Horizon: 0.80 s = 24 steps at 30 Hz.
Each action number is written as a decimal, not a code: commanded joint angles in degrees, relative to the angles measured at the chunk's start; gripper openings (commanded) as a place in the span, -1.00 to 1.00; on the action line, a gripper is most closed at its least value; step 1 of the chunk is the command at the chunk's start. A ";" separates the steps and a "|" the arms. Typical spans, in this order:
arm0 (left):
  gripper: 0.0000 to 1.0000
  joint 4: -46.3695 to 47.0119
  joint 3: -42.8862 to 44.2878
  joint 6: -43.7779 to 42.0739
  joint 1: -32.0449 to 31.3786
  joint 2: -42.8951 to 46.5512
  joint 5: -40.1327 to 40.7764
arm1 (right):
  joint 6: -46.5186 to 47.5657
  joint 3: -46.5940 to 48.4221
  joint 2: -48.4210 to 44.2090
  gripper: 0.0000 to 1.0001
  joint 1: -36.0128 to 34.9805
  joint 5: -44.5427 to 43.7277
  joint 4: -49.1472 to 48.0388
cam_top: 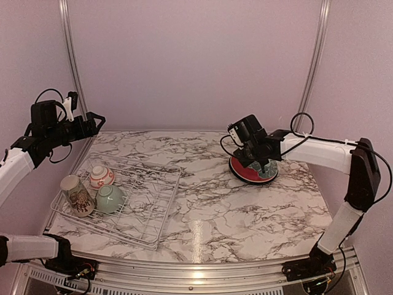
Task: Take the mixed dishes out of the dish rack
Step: Place the plate with another plate.
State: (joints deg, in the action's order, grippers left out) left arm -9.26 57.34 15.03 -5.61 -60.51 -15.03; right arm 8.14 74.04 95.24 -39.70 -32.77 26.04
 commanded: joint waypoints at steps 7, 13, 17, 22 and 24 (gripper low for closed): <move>0.98 0.73 -0.56 0.01 0.24 -0.21 -0.81 | 2.80 1.79 7.74 -1.00 2.34 -6.88 -4.35; 0.98 0.81 -0.56 0.13 0.24 -0.09 -1.04 | 2.61 2.70 11.02 -1.00 2.30 -8.52 -2.88; 0.98 0.85 -0.54 0.14 0.24 -0.06 -1.30 | 3.09 1.92 11.73 -0.96 2.32 -7.59 -4.02; 0.98 0.91 -0.56 0.18 0.24 0.00 -1.36 | 3.13 1.79 13.76 -0.72 2.29 -5.95 -4.95; 0.98 0.86 -0.56 0.18 0.24 -0.02 -1.32 | 3.20 1.76 14.75 -0.67 2.35 -5.86 -5.30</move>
State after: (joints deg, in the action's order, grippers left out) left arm -9.26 57.34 15.18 -5.61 -60.51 -15.59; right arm 11.25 73.80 107.55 -37.69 -37.34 23.99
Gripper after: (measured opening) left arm 0.989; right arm 0.146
